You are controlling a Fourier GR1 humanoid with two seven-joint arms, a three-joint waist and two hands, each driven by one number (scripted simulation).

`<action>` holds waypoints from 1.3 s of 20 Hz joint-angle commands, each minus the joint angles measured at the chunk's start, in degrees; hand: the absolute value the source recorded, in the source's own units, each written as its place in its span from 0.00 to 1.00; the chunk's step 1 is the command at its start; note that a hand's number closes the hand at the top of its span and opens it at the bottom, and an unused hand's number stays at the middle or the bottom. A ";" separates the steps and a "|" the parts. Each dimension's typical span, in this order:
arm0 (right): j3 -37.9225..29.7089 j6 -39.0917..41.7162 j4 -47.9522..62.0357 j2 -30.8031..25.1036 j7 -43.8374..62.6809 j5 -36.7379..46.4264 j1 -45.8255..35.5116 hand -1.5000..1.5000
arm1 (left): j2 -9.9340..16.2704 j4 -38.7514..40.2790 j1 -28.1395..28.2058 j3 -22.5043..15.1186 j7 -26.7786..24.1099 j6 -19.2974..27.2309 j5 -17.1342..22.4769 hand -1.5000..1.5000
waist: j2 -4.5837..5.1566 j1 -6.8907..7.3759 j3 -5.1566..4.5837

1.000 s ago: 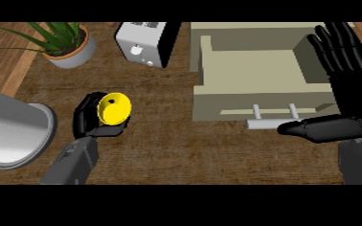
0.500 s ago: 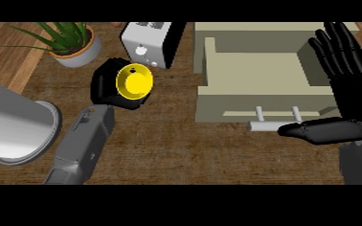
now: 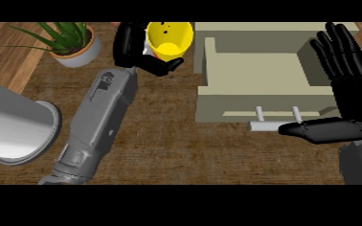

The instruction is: Pick up the cup, place it into the drawer and close the drawer

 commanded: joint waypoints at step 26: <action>1.75 2.44 3.50 -0.03 -1.29 -1.46 -7.03 0.00 | -0.52 27.70 -25.31 -26.44 23.06 14.50 12.47 1.00 | 2.74 -9.55 0.09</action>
